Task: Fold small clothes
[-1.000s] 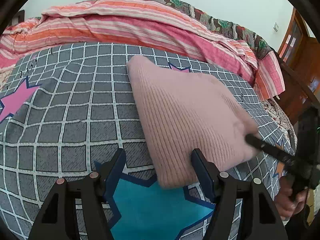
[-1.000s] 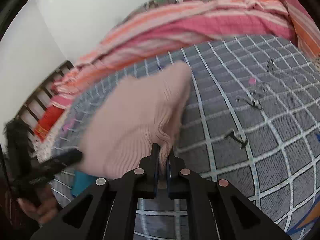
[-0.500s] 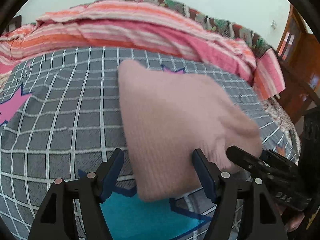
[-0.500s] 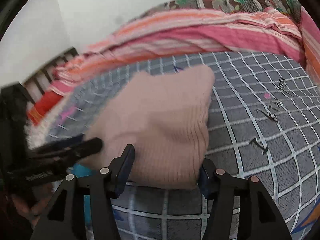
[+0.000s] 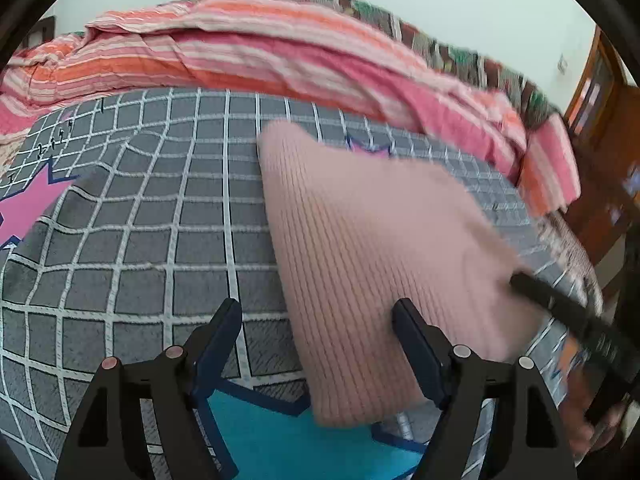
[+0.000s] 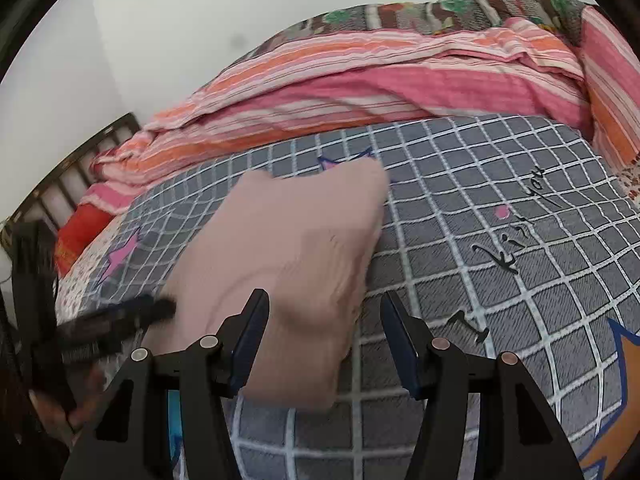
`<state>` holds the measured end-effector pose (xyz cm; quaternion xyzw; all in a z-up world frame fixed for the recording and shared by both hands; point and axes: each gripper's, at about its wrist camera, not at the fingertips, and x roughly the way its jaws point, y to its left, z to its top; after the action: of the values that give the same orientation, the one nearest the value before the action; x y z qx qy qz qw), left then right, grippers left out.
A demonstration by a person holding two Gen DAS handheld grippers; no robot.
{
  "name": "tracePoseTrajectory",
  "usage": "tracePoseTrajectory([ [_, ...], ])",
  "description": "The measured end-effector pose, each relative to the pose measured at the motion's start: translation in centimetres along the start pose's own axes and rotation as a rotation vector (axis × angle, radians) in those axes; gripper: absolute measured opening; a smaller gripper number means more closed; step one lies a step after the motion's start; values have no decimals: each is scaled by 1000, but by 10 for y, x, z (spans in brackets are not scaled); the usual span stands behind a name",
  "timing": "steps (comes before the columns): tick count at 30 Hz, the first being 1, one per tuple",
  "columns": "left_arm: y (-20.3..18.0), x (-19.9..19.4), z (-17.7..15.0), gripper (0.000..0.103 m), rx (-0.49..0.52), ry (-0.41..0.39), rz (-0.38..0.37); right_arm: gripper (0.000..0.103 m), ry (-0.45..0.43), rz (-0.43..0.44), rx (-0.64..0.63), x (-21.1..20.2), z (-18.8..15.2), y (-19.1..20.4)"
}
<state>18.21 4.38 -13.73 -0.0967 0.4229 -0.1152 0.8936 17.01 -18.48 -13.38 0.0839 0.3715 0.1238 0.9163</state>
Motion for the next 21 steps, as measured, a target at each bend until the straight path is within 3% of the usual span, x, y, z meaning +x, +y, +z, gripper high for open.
tracePoseTrajectory([
  [4, -1, -4, 7, 78, 25, -5, -12, 57, 62, -35, -57, 25, -3, -3],
  [10, 6, 8, 37, 77, -19, -22, 33, 57, 2, -35, -13, 27, 32, -7],
  [13, 9, 21, 44, 77, -50, -1, 26, 55, 24, -58, -15, 45, 37, -9],
  [17, 13, 34, 30, 78, -28, -20, -2, 54, 39, -80, -73, 73, 22, -16],
  [21, 19, 34, 40, 78, -55, -21, -32, 55, 50, -74, -73, 67, 37, -13],
])
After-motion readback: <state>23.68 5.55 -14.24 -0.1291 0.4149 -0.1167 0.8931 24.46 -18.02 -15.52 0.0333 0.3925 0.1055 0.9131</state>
